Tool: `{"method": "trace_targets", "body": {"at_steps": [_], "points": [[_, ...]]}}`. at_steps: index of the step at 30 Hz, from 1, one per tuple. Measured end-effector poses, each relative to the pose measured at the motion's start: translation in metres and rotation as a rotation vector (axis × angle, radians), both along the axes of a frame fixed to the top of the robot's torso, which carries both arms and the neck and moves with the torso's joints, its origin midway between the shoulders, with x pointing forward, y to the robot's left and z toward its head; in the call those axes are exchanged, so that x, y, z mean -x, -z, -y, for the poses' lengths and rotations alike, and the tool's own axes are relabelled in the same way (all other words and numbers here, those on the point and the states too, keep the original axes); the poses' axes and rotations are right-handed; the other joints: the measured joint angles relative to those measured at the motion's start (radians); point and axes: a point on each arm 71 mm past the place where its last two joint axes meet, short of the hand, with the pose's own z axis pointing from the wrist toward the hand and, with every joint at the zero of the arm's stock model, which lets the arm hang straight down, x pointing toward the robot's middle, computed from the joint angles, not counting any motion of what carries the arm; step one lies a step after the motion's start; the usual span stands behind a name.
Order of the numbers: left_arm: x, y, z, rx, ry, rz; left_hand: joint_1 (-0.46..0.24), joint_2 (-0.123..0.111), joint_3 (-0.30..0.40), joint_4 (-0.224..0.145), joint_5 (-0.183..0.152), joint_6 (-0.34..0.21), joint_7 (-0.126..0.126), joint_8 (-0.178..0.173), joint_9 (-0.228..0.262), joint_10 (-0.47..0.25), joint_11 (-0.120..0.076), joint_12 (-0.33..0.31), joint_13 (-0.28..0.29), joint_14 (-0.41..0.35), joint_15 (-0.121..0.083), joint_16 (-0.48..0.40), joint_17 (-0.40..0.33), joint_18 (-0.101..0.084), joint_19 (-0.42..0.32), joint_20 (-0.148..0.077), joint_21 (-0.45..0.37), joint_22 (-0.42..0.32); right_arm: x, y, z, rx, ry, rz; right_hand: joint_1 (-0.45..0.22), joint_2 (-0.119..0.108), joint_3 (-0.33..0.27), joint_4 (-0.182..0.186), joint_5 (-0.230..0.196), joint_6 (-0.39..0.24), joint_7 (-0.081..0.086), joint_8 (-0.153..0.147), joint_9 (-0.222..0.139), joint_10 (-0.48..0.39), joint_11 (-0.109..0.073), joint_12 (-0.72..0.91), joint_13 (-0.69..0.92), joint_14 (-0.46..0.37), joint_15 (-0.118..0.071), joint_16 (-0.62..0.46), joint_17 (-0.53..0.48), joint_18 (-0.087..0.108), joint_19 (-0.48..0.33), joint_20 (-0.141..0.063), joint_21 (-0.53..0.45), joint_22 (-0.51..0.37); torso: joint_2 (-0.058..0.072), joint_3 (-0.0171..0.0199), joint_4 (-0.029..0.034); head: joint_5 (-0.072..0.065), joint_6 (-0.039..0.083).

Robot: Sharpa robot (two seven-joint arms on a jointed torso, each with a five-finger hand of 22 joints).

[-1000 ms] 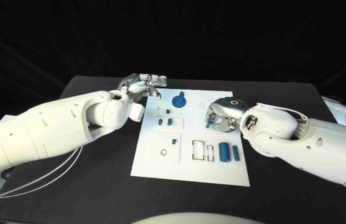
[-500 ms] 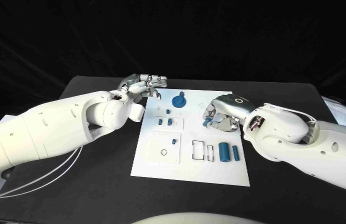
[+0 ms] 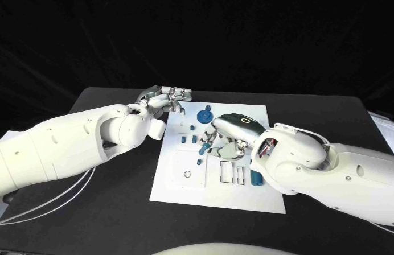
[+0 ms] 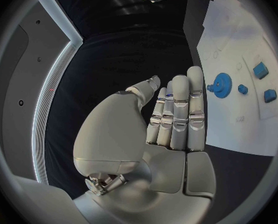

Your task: Assemble the parts on the task board

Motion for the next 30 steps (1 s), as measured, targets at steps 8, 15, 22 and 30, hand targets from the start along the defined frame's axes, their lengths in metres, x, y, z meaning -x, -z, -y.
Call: {"method": "trace_targets", "body": {"at_steps": [8,15,22,30], "points": [[0.0,0.001,0.0,-0.001,0.004,-0.001,0.004,0.004,0.0,0.0,0.0,0.0,0.0,0.0,0.0,0.0,0.0,0.007,0.0,0.0,0.0,0.0,-0.001,0.0,0.0,0.0,0.0,0.0,0.008,0.021,-0.027,-0.013,-0.052,-0.064,0.0,0.0,0.001,0.001,0.0,-0.011,0.0,-0.003,0.013,0.002,0.0,-0.007,0.0,0.0,0.0,0.0,0.0,0.0,0.0,0.0,0.0,-0.001,0.001,-0.0009,-0.0012,0.006,0.0],[0.0,0.001,0.002,0.0,0.011,-0.002,0.004,0.004,-0.003,-0.003,0.0,0.0,0.0,0.0,0.0,0.0,0.0,0.007,0.001,0.0,0.0,0.0,-0.001,0.0,0.0,0.0,0.0,-0.001,0.009,0.033,-0.039,-0.001,-0.079,-0.088,0.0,0.0,0.005,0.005,0.0,-0.013,0.001,-0.004,0.013,0.002,0.0,-0.007,0.0,0.0,0.0,0.0,0.0,0.0,0.0,0.0,0.0,-0.001,0.001,-0.0008,-0.0012,0.006,-0.004],[0.0,0.001,0.003,0.0,0.014,-0.002,0.004,0.004,-0.003,-0.003,0.0,0.0,0.0,0.0,0.0,0.0,0.0,0.007,0.001,0.0,0.0,0.0,-0.001,0.0,0.0,0.0,0.0,-0.001,0.009,0.046,-0.043,0.032,-0.091,-0.098,0.0,0.0,0.005,0.005,-0.001,-0.016,0.001,-0.007,0.013,0.002,0.0,-0.008,0.0,0.0,0.0,0.0,0.0,0.0,0.0,0.0,0.0,-0.001,0.001,0.0004,-0.0007,0.01,-0.009],[0.0,0.002,0.004,0.001,0.019,-0.003,0.004,0.004,-0.003,-0.003,0.0,0.0,0.0,0.0,0.0,0.0,0.0,0.007,0.001,0.0,0.0,0.0,-0.001,0.0,0.0,0.0,0.0,-0.001,0.011,0.053,-0.048,0.062,-0.103,-0.09,0.0,-0.001,0.005,0.005,-0.002,-0.018,0.002,-0.011,0.012,0.002,0.0,-0.009,-0.002,0.0,0.0,0.0,0.0,0.0,0.0,0.0,0.0,-0.001,0.001,0.0005,-0.0007,0.012,-0.012]]}}
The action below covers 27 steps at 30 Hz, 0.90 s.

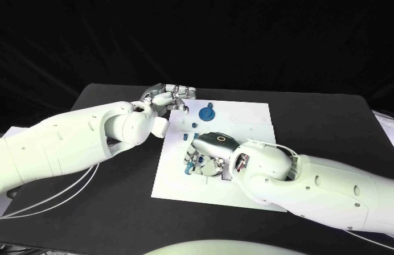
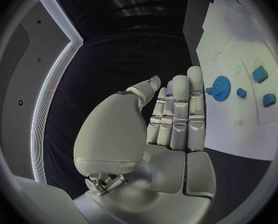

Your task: Assemble the parts on the task board

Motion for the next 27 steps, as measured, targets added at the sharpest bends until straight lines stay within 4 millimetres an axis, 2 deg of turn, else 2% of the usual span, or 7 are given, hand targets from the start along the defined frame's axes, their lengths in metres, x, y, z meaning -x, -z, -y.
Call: {"method": "trace_targets", "body": {"at_steps": [18,27], "points": [[0.0,0.0004,-0.0006,-0.001,0.002,-0.002,0.0,0.0,0.0,0.0,0.0,0.0,0.0,0.0,0.0,0.0,0.0,0.0,0.0,0.0,0.0,0.0,-0.001,0.0,0.0,0.0,0.0,0.0,-0.0011,0.0028,0.002,0.056,0.01,0.046,-0.004,-0.004,0.0,0.0,0.004,-0.006,0.0,-0.001,0.001,-0.001,0.002,-0.002,0.001,0.0,0.0,0.004,0.004,0.0,0.0,0.0,0.0,0.0,0.0,-0.0005,-0.0004,-0.001,-0.003],[0.0001,0.0005,-0.0006,-0.002,0.002,-0.002,0.0,0.0,-0.003,0.003,0.0,0.0,0.0,0.0,0.0,0.001,-0.001,0.0,0.0,0.0,0.0,0.0,-0.001,0.0,0.0,0.0,0.0,-0.001,0.0,0.0066,-0.0052,0.091,-0.01,0.04,-0.004,-0.004,0.0,0.0,0.004,-0.006,-0.001,0.001,0.0,0.0,0.003,-0.002,0.001,0.0,0.0,0.004,0.004,0.0,0.0,0.0,0.0,0.0,0.0,-0.0011,-0.0005,-0.001,-0.005]]}}
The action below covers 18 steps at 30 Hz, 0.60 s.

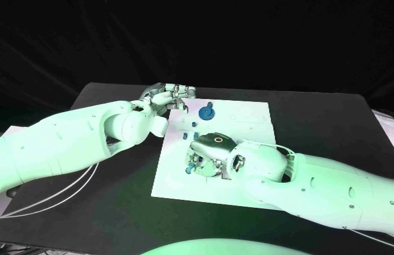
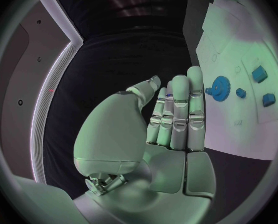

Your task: Assemble the parts on the task board

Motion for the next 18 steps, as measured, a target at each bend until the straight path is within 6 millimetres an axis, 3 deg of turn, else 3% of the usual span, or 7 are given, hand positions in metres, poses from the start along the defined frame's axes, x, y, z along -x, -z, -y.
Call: {"method": "trace_targets", "body": {"at_steps": [9,11,13,15,17,18], "points": [[0.0001,0.0,0.0001,0.0,0.001,0.0,0.0,0.0,0.0,0.0,0.0,0.0,0.0,0.0,0.0,0.0,0.0,0.0,0.0,0.0,0.0,0.0,-0.001,0.0,0.0,0.0,0.0,0.0,0.0025,0.002,-0.0055,0.01,-0.012,-0.003,0.0,0.0,0.0,0.0,0.0,0.003,-0.001,-0.004,0.0,-0.002,-0.002,-0.003,0.002,0.0,0.0,0.0,-0.002,0.0,0.0,0.0,0.0,-0.002,0.0,-0.0001,0.0004,0.001,-0.002],[0.0001,0.0,0.0,0.0,0.001,-0.001,0.0,0.0,0.0,0.0,0.0,0.0,0.0,0.0,0.0,0.0,0.0,0.0,0.0,0.0,0.0,0.0,-0.001,0.0,0.0,0.0,0.0,0.0,0.0024,0.0023,-0.0059,0.01,-0.011,-0.002,-0.015,-0.011,-0.005,0.005,0.0,0.001,0.001,-0.004,0.0,-0.01,0.002,-0.017,0.0,0.0,0.0,0.0,-0.003,0.0,-0.004,0.004,0.0,-0.008,0.0,-0.0001,0.0002,0.001,-0.003],[0.0002,0.0,0.0,0.0,0.001,-0.001,0.0,0.0,0.0,0.0,0.0,0.0,0.0,0.0,0.0,0.0,0.0,0.0,0.0,0.0,0.0,0.0,-0.001,0.0,0.0,0.0,0.0,0.0,0.0025,0.003,-0.0063,0.01,-0.009,-0.002,-0.042,-0.025,-0.017,0.017,0.011,-0.032,0.025,-0.022,-0.001,-0.051,0.012,-0.038,-0.007,0.0,0.015,-0.002,-0.01,0.0,-0.021,0.012,-0.016,-0.032,0.0,-0.0005,-0.0001,0.002,-0.003],[0.0003,0.0,0.0,0.0,0.001,-0.001,0.0,0.0,0.0,0.0,0.0,0.0,0.0,0.0,0.0,0.0,0.0,0.0,0.0,0.0,0.0,0.0,-0.001,0.0,0.0,0.0,0.0,0.0,0.0027,0.0052,-0.0058,0.012,-0.004,-0.005,-0.08,-0.048,-0.04,0.032,0.026,-0.109,0.048,-0.039,-0.024,-0.112,0.032,-0.068,-0.018,0.0,0.037,-0.038,-0.054,0.0,-0.057,0.023,-0.06,-0.099,0.0,-0.0005,-0.0002,0.002,-0.002],[0.0003,0.0,0.0,-0.001,0.001,-0.001,0.0,0.0,0.0,0.0,0.0,0.0,0.0,0.0,0.0,0.0,0.0,0.0,0.0,0.0,0.0,0.0,-0.001,0.0,0.0,0.0,0.0,0.0,0.0033,0.0075,-0.005,0.011,0.001,-0.008,-0.095,-0.074,-0.072,0.036,0.04,-0.185,0.056,-0.043,-0.038,-0.168,0.048,-0.079,-0.02,-0.008,0.049,-0.082,-0.106,0.001,-0.1,0.035,-0.118,-0.183,0.0,-0.0004,-0.0002,0.002,-0.001],[0.0003,0.0,0.0,-0.001,0.001,-0.001,0.0,0.0,0.0,0.0,0.0,0.0,0.0,0.0,0.0,0.0,0.0,0.0,0.0,0.0,0.0,0.0,-0.001,0.0,0.0,0.0,0.0,0.0,0.0033,0.0078,-0.0042,0.007,0.005,-0.008,-0.099,-0.083,-0.091,0.039,0.047,-0.217,0.057,-0.043,-0.039,-0.195,0.053,-0.079,-0.019,-0.014,0.053,-0.098,-0.125,0.016,-0.12,0.04,-0.146,-0.222,0.0,-0.0003,-0.0002,0.002,-0.001]]}}
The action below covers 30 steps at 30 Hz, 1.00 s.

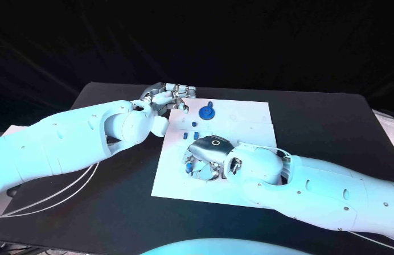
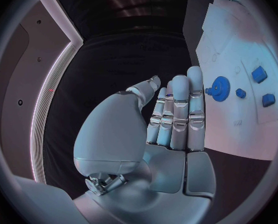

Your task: Assemble the parts on the task board

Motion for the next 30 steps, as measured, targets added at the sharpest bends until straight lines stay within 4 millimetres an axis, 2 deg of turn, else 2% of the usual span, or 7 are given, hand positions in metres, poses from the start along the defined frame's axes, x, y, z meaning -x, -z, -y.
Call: {"method": "trace_targets", "body": {"at_steps": [6,13,16,19,24,27,30], "points": [[0.0,0.0,0.0,0.0,0.0,0.0,0.0,0.0,0.0,0.0,0.0,0.0,0.0,0.0,0.0,0.0,0.0,0.0,0.001,0.0,0.0,0.0,0.0,0.0,0.0,0.0,0.0,0.0,0.0,-0.004,0.008,-0.046,0.028,0.02,0.006,-0.007,-0.107,0.02,0.034,-0.051,0.007,0.0,0.004,-0.073,0.007,0.046,0.01,-0.015,0.004,-0.02,-0.035,0.007,-0.025,0.008,-0.059,-0.075,0.0,0.0005,0.0,-0.001,0.002],[0.0,0.0,-0.002,-0.002,-0.003,-0.001,0.0,0.0,0.0,0.0,0.0,0.0,0.0,0.0,0.0,0.0,0.0,0.0,0.001,0.0,0.0,0.0,0.0,0.0,0.0,0.0,0.0,0.0,0.0,-0.019,0.038,-0.146,0.088,0.038,0.053,0.04,-0.15,0.026,0.059,0.014,-0.003,0.021,0.012,-0.025,-0.004,0.139,0.021,0.005,-0.006,0.012,-0.015,0.007,0.018,0.003,-0.027,-0.025,-0.001,0.0012,-0.0006,-0.006,0.004],[0.0,0.0,-0.004,-0.003,-0.006,-0.001,0.0,0.0,0.0,0.0,0.0,0.0,0.0,0.0,0.0,0.0,0.0,0.0,0.001,0.0,0.0,0.0,0.0,0.0,0.0,0.0,0.0,0.0,-0.004,-0.03,0.062,-0.185,0.134,0.036,0.063,0.05,-0.15,0.026,0.064,0.034,-0.011,0.022,0.012,0.006,-0.011,0.163,0.021,0.009,-0.008,0.031,0.005,0.007,0.037,-0.003,-0.003,0.008,-0.002,0.0009,-0.0024,-0.009,0.009],[0.0,0.0,-0.005,-0.004,-0.008,-0.001,0.0,0.0,0.0,0.0,0.0,0.0,0.0,0.0,0.0,0.0,0.0,0.0,0.001,0.0,0.0,0.0,0.0,0.0,0.0,0.0,0.0,0.0,-0.008,-0.043,0.091,-0.217,0.195,0.018,0.069,0.056,-0.15,0.025,0.069,0.054,-0.008,0.022,0.012,0.057,-0.018,0.187,0.023,0.015,-0.013,0.061,0.042,0.007,0.069,-0.004,0.043,0.074,-0.002,0.0009,-0.0052,-0.015,0.013],[0.0,0.0,-0.006,-0.005,-0.009,-0.001,0.0,0.0,0.0,0.0,0.0,0.0,0.0,0.0,0.0,-0.003,-0.004,0.0,0.001,0.0,0.0,0.0,-0.001,0.0,0.0,0.0,-0.006,-0.001,-0.011,-0.056,0.135,-0.245,0.308,-0.038,0.063,0.053,-0.151,0.035,0.084,0.073,-0.023,0.029,0.012,0.162,-0.034,0.243,0.049,0.013,-0.03,0.137,0.136,-0.025,0.123,-0.019,0.132,0.203,-0.004,0.0003,-0.0129,-0.031,0.024],[0.0,0.0,-0.005,-0.005,-0.008,-0.001,0.0,0.0,0.0,0.0,0.0,0.0,0.0,0.0,0.0,-0.004,-0.004,0.0,0.001,0.0,0.0,0.0,-0.001,0.0,0.0,0.0,-0.006,-0.001,-0.011,-0.057,0.161,-0.24,0.383,-0.073,-0.01,0.046,-0.186,0.088,0.169,0.095,-0.042,0.038,0.014,0.236,-0.056,0.316,0.1,0.015,-0.05,0.172,0.175,-0.033,0.141,-0.035,0.171,0.257,-0.005,-0.0002,-0.0188,-0.045,0.033],[0.001,0.0,-0.005,-0.005,-0.008,-0.001,0.0,0.0,0.0,0.0,0.0,0.0,0.0,0.0,0.0,-0.003,-0.004,0.0,0.001,0.0,0.0,0.0,-0.001,0.0,0.0,0.0,-0.006,-0.001,-0.009,-0.054,0.183,-0.213,0.451,-0.105,-0.035,0.043,-0.221,0.124,0.198,0.111,-0.058,0.053,0.017,0.264,-0.075,0.46,0.223,0.013,-0.066,0.211,0.219,-0.04,0.162,-0.05,0.213,0.318,-0.007,-0.0005,-0.0245,-0.057,0.041]]}}
